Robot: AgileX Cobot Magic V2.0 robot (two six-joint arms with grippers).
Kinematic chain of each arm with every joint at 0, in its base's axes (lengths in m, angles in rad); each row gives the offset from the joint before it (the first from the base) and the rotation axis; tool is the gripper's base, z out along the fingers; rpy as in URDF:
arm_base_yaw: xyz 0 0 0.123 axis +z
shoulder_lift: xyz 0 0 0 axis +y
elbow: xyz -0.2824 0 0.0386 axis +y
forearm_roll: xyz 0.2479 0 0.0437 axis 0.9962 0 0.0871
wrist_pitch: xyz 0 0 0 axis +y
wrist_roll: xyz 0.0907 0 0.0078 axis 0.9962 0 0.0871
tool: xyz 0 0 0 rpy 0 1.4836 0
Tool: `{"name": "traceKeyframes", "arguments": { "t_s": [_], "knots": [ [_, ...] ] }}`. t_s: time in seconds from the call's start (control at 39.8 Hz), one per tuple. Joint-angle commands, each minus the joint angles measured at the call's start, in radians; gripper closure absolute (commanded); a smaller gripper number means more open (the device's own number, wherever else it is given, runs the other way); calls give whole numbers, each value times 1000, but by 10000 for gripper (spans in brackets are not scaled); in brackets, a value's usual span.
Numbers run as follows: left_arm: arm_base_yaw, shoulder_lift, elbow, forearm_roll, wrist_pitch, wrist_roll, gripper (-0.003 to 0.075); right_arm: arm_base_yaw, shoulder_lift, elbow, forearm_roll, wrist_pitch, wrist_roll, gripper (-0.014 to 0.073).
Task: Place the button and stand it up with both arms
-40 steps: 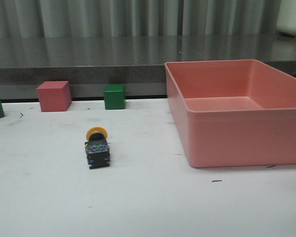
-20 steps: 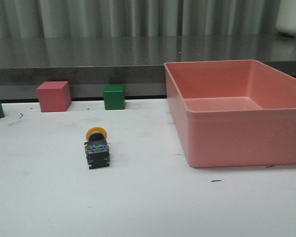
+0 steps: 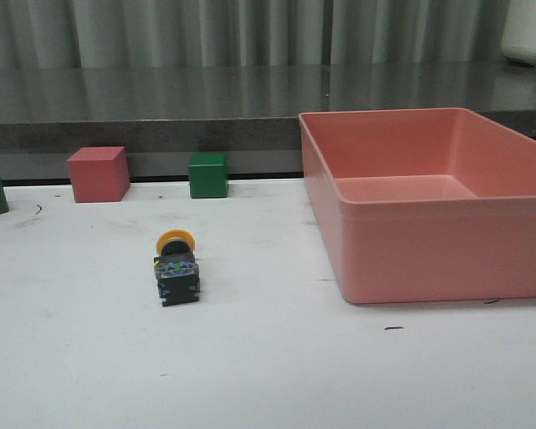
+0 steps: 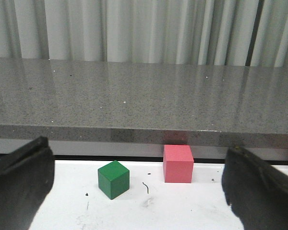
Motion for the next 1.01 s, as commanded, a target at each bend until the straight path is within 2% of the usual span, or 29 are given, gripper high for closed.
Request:
{"name": "traceKeyframes", "arguments": {
  "t_s": [0.0,0.18,0.33,0.53,0.73,0.98],
  "knots": [
    [-16,29,-64,-18,-79,-2,42,-6,7,-26,-18,-88,-14,663],
    [-102,154,-217,-18,85,11,42,-6,6,-26,-18,-87,-14,663],
    [-243,296,-326,-17,222,85,42,-6,6,-26,-18,-87,-14,663],
    [-396,520,-451,-57,405,84,42,-6,6,-26,-18,-87,-14,663],
    [-412,777,-635,-215,671,84,42,-6,6,-26,-18,-87,-14,663],
    [-420,1073,-890,-259,927,84,42,-6,6,-26,-18,-87,-14,663]
  ]
}}
